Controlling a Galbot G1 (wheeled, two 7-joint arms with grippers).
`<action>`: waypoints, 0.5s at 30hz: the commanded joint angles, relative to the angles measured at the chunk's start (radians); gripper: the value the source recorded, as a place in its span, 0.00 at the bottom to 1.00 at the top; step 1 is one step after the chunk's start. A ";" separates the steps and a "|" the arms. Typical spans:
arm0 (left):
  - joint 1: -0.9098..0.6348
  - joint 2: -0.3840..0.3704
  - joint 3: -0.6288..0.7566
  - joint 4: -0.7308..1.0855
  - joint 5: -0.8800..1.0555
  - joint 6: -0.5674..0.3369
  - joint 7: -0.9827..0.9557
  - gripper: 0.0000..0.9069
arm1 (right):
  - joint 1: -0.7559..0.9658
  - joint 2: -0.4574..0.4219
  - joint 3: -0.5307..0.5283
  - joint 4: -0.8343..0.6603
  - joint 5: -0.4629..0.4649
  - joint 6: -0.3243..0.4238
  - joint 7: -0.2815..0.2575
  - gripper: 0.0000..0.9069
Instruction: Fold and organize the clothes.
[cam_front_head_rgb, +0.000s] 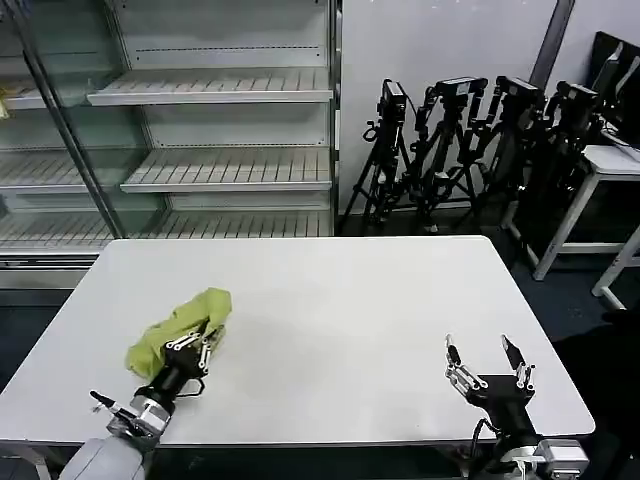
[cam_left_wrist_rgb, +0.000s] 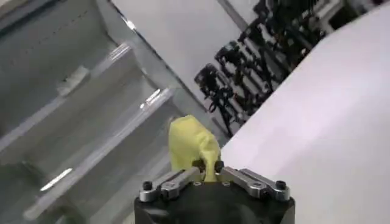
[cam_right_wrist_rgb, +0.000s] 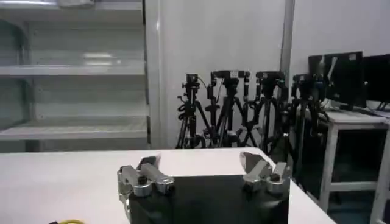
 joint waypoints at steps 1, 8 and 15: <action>-0.068 -0.010 0.010 -0.267 -0.613 0.173 -0.022 0.03 | -0.011 0.010 -0.016 0.012 -0.014 0.002 0.001 1.00; -0.100 -0.094 0.021 -0.336 -1.152 0.234 -0.096 0.03 | -0.029 0.032 -0.048 0.021 -0.040 -0.002 0.001 1.00; -0.095 -0.172 0.044 -0.144 -1.302 0.225 -0.183 0.03 | -0.049 0.048 -0.054 0.007 -0.058 0.001 0.002 1.00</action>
